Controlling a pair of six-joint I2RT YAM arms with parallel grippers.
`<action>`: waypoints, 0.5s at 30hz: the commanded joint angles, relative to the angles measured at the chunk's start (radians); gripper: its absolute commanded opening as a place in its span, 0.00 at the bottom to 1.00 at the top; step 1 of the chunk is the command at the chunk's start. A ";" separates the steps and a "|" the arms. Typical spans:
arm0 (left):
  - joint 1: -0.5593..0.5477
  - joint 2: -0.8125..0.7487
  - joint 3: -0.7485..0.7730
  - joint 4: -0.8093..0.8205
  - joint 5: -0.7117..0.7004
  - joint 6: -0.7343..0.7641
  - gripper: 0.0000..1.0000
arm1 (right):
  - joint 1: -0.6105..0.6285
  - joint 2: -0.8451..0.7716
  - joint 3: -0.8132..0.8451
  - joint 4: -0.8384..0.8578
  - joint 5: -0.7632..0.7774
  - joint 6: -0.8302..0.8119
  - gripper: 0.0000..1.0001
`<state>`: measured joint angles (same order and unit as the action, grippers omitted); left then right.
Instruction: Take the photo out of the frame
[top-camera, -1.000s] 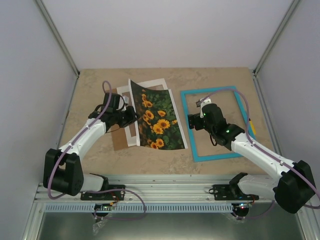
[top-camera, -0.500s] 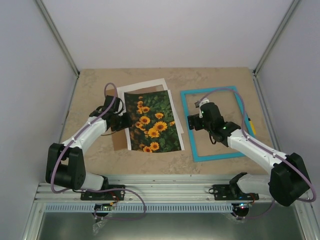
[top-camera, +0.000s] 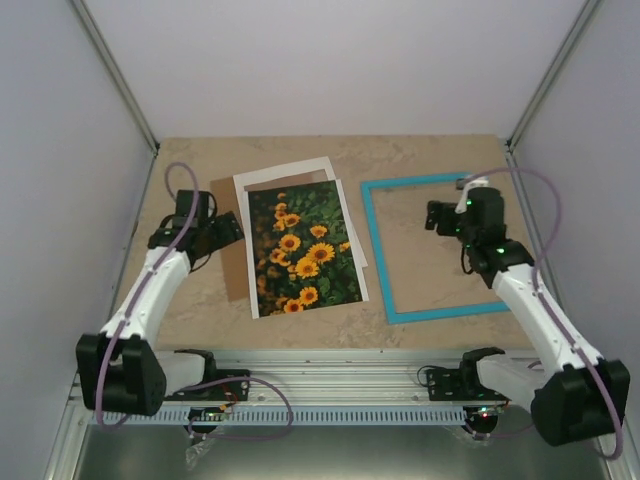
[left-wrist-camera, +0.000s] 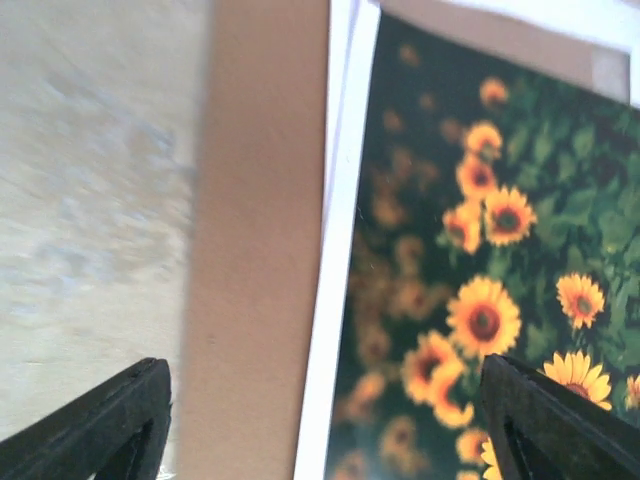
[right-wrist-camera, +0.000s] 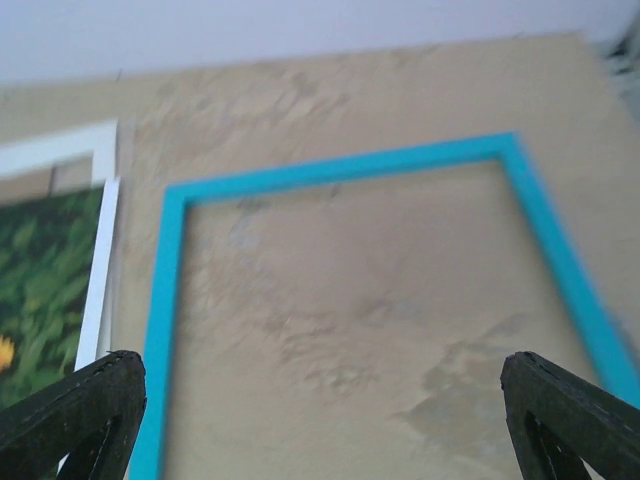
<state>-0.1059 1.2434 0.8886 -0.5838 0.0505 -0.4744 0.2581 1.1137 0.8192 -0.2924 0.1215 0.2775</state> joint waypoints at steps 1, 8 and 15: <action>0.030 -0.130 0.079 -0.052 -0.123 -0.030 0.89 | -0.104 -0.122 0.084 -0.061 -0.004 0.016 0.98; 0.031 -0.325 0.303 -0.102 -0.283 -0.042 1.00 | -0.118 -0.309 0.205 -0.065 0.189 -0.079 0.98; 0.031 -0.453 0.478 -0.067 -0.364 -0.021 1.00 | -0.118 -0.488 0.171 0.073 0.171 -0.127 0.98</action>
<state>-0.0795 0.8330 1.3140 -0.6518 -0.2295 -0.5060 0.1421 0.6872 1.0172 -0.2966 0.2779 0.1928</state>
